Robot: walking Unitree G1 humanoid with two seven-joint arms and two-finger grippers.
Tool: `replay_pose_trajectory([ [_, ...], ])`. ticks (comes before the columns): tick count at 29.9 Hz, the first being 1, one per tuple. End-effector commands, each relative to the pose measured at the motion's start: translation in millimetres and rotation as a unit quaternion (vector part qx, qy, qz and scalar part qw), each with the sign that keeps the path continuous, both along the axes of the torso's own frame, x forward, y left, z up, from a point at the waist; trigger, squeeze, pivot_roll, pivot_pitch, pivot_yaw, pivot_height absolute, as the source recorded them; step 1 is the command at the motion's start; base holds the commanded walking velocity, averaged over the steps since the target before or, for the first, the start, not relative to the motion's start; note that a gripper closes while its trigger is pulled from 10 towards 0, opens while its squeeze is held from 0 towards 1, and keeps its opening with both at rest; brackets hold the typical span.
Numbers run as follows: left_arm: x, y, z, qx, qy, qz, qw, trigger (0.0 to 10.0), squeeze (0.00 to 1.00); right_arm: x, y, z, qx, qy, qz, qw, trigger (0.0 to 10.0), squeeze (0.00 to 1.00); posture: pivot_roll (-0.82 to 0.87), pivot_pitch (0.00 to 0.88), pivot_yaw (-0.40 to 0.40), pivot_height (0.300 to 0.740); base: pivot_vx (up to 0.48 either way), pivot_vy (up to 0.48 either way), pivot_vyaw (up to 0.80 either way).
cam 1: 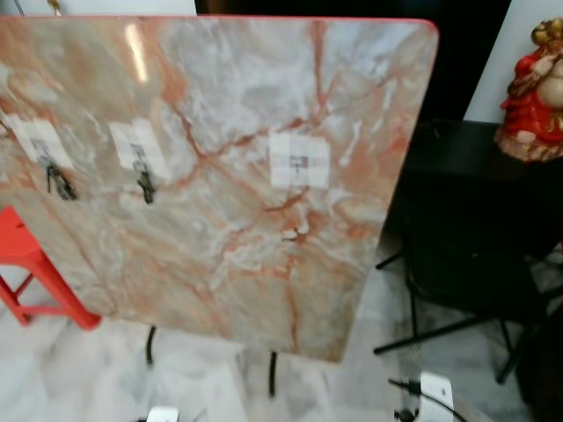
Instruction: Hang keys on a hook
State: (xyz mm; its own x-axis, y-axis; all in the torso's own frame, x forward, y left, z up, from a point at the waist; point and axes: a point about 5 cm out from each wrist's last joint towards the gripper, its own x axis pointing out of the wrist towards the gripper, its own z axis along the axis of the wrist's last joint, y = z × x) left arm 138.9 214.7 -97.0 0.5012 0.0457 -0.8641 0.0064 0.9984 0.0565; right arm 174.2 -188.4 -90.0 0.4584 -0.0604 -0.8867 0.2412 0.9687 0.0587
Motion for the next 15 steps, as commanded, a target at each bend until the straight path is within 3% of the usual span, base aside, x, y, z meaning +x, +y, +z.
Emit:
replay_pose_trajectory([
  [1, 5.2, -8.7, 0.0, 0.001, 0.001, -0.017, 1.000, 10.0, 0.00, 0.3, -4.0, 0.6, -0.007, 0.003, 0.006, 1.000, 10.0, 0.00, 0.02, 0.000, -0.008, 0.740, 0.000, -0.480, 0.00],
  [3, 9.3, -14.5, 0.4, 0.000, -0.002, -0.018, 1.000, 10.0, 0.00, 0.2, -4.0, 0.6, -0.006, 0.003, 0.011, 1.000, 10.0, 0.00, 0.02, 0.000, -0.008, 0.740, 0.000, -0.480, 0.00],
  [7, 16.9, -26.3, 1.3, -0.002, -0.007, -0.018, 1.000, 10.0, 0.00, 0.4, -4.6, 0.8, -0.009, 0.000, 0.017, 1.000, 10.0, 0.00, 0.02, 0.000, -0.007, 0.740, 0.000, 0.000, -0.31],
  [13, 7.7, -12.1, 0.2, 0.007, -0.003, -0.014, 1.000, 10.0, 0.00, -0.4, -5.1, 0.6, -0.010, 0.000, 0.017, 1.000, 10.0, 0.00, 0.01, 0.000, -0.007, 0.740, 0.000, 0.000, 0.00],
  [15, 6.9, -9.9, 0.3, 0.009, -0.004, -0.008, 1.000, 10.0, 0.00, -0.4, -5.2, 0.6, -0.010, 0.000, 0.017, 1.000, 10.0, 0.00, 0.01, 0.000, -0.008, 0.740, 0.000, 0.000, 0.80],
])
